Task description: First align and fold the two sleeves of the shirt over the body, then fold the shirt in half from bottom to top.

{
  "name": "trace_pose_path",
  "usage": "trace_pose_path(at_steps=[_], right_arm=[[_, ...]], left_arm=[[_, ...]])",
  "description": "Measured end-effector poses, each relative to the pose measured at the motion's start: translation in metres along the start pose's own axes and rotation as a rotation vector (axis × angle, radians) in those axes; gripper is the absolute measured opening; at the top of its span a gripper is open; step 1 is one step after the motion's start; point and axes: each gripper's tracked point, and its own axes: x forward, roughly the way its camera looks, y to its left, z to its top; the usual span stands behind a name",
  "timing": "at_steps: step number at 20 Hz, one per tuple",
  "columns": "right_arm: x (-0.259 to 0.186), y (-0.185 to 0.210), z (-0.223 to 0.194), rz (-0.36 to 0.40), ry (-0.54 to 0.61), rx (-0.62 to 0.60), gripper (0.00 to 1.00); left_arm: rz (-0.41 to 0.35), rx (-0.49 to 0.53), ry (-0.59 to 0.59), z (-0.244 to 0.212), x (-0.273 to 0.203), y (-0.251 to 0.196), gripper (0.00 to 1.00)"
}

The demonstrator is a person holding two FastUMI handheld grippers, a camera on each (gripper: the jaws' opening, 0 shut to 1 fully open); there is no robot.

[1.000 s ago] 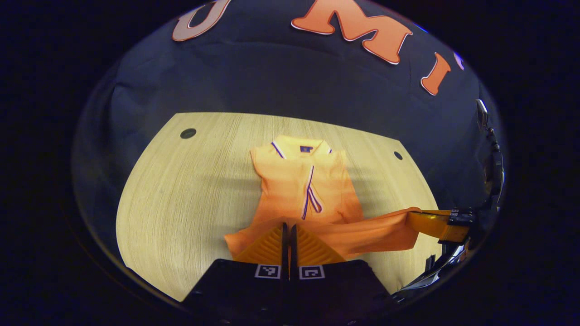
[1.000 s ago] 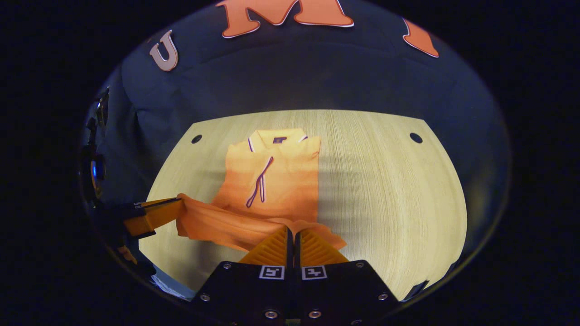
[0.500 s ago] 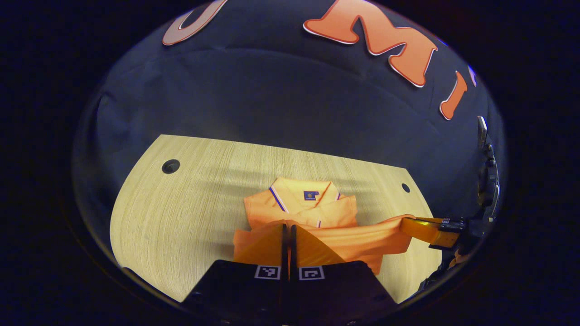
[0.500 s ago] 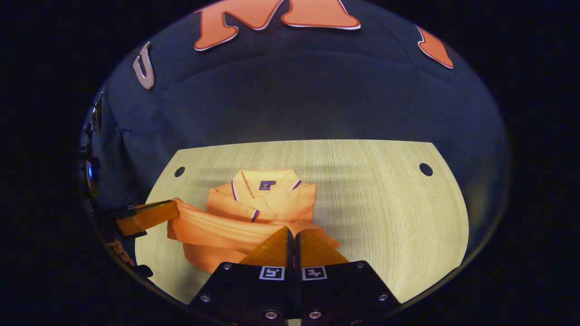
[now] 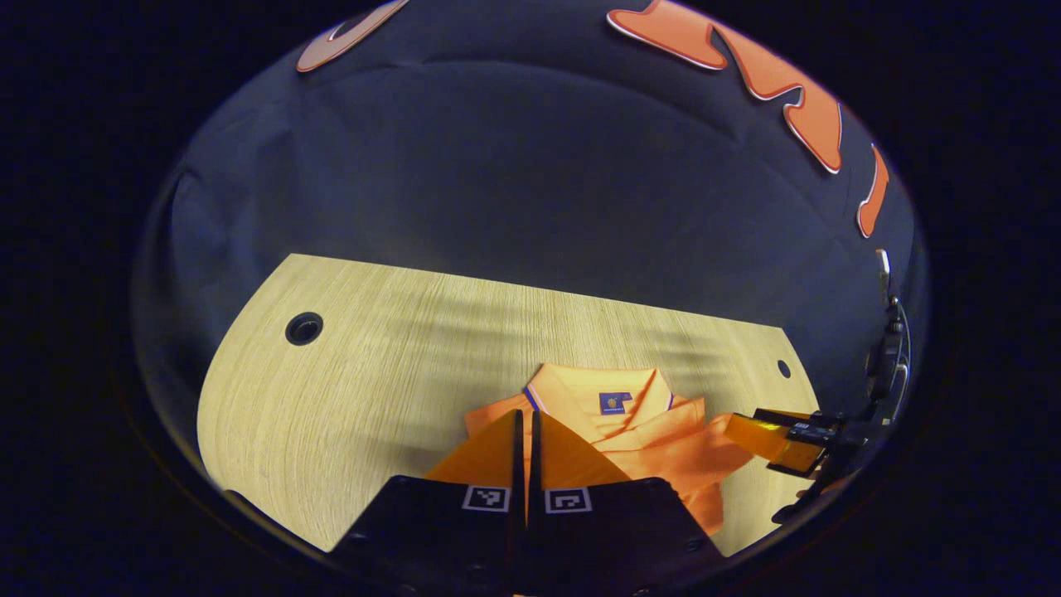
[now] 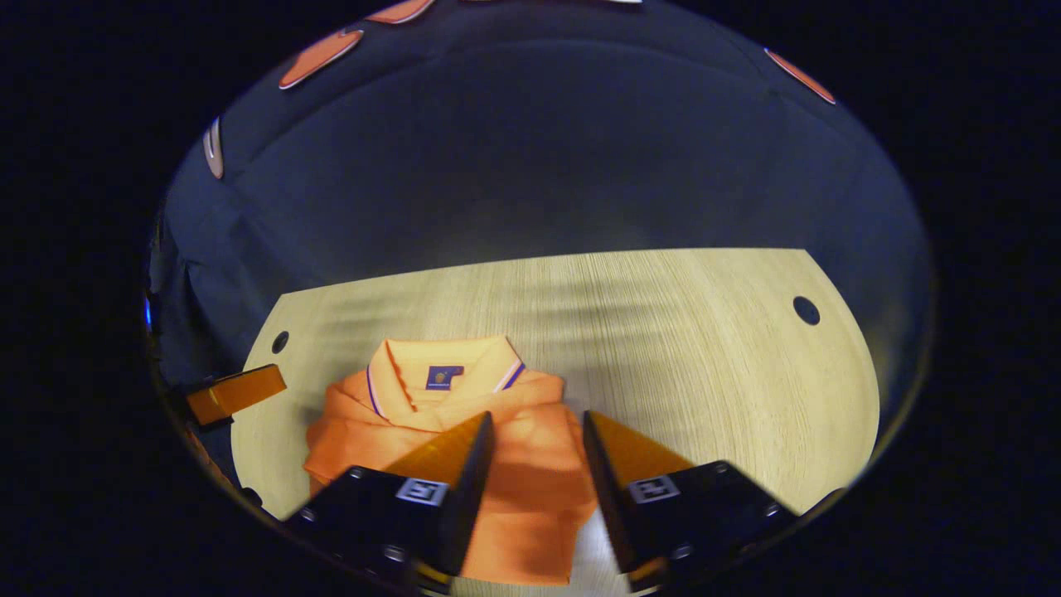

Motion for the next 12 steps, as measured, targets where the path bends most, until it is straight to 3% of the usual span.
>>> trace_pose_path(at_steps=[1,2,3,6,12], right_arm=[[0.002,-0.006,0.001,-0.019,-0.007,-0.008,0.78],[0.000,-0.010,0.005,-0.035,-0.023,-0.011,0.98],[-0.002,-0.011,0.011,-0.036,-0.041,-0.008,1.00],[-0.013,-0.011,0.027,-0.023,-0.096,0.036,0.99],[-0.070,-0.014,0.069,-0.035,-0.261,0.014,0.99]], left_arm=[[-0.001,-0.002,0.001,-0.002,0.004,0.002,0.02],[0.013,0.001,-0.001,0.000,0.003,0.007,0.19],[0.018,0.005,-0.007,-0.001,0.005,0.008,0.22],[0.027,0.010,-0.054,0.012,0.003,0.005,0.99],[0.074,0.061,-0.216,0.057,-0.050,-0.002,0.96]])
